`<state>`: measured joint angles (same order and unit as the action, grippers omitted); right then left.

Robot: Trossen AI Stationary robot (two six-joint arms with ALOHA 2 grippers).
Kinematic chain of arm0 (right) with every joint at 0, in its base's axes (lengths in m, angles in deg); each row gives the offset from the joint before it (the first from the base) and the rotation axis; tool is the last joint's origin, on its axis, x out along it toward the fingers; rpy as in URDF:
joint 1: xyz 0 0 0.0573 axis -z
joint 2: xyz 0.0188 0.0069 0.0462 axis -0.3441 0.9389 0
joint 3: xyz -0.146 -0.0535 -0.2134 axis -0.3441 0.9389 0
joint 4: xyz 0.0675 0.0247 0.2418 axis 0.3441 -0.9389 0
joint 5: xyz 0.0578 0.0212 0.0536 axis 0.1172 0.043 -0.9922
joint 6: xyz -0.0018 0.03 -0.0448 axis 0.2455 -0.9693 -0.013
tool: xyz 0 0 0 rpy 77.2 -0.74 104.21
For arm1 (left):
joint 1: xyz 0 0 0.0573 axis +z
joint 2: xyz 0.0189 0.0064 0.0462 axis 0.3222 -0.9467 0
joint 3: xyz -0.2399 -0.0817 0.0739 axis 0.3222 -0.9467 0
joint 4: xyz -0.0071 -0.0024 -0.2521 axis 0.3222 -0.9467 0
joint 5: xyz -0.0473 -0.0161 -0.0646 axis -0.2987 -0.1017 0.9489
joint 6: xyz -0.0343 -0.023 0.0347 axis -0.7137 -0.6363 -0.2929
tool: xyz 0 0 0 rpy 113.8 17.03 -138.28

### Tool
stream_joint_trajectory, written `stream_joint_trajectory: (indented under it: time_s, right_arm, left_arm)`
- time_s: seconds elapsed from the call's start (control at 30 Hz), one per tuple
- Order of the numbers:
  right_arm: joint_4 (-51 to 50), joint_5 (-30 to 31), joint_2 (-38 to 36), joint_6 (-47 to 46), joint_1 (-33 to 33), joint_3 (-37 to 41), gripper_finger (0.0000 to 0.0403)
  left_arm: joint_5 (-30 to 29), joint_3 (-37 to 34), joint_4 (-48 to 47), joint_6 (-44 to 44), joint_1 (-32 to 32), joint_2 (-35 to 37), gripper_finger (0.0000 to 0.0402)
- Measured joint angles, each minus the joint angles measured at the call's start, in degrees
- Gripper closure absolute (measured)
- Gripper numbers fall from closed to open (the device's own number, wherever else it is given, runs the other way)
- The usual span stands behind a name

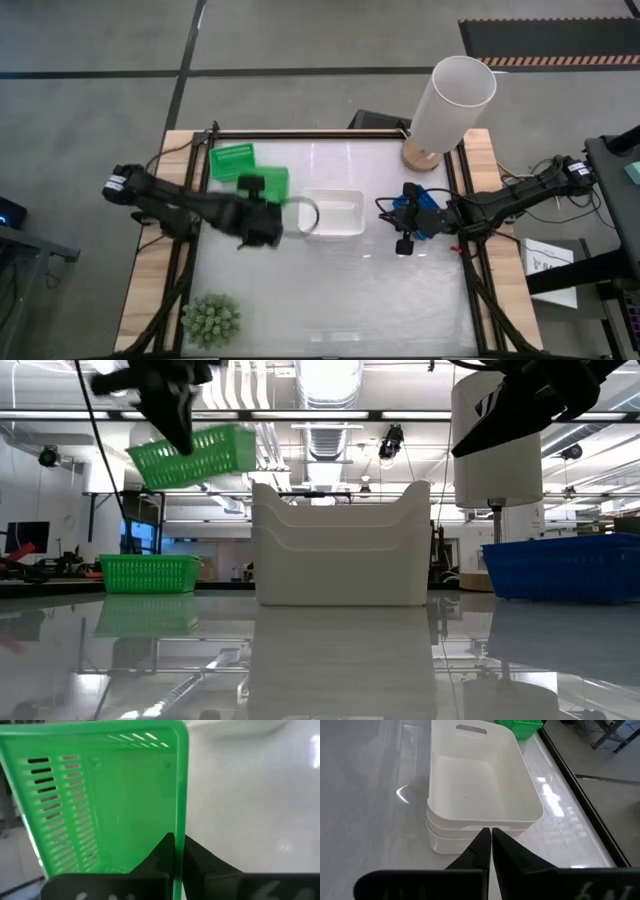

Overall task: Stack baskets by color
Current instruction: Stack the bottom green bin on the top green bins

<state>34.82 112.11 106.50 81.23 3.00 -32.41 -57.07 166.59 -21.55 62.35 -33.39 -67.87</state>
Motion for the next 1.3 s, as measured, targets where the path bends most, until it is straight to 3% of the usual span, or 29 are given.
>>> stream_joint_trajectory:
  time_s: [0.23, 0.43, 0.57, 0.83, 1.3]
  right_arm:
    - [0.28, 0.01, 0.00, 0.07, 0.00, 0.04, 0.0394]
    - [0.28, 0.00, 0.00, -0.06, 0.00, 0.04, 0.0394]
    - [0.23, 0.00, 0.00, -1.29, 0.00, 0.04, 0.0394]
    - [0.24, 0.00, 0.00, -1.41, 0.00, 0.04, 0.0394]
    - [0.21, -0.01, 0.00, -1.43, 0.00, 0.04, 0.0394]
  left_arm:
    - [0.00, -10.18, 1.83, 15.13, 20.01, 6.41, 0.0401]
    - [5.43, -20.71, 18.08, 29.78, 36.08, 13.31, 0.0401]
    - [9.59, -24.54, 22.78, 34.66, 42.96, 14.95, 0.0401]
    - [10.93, -28.10, 25.41, 38.47, 48.82, 14.93, 0.0402]
    - [10.96, -29.02, 27.65, 38.39, 49.44, 14.91, 0.0401]
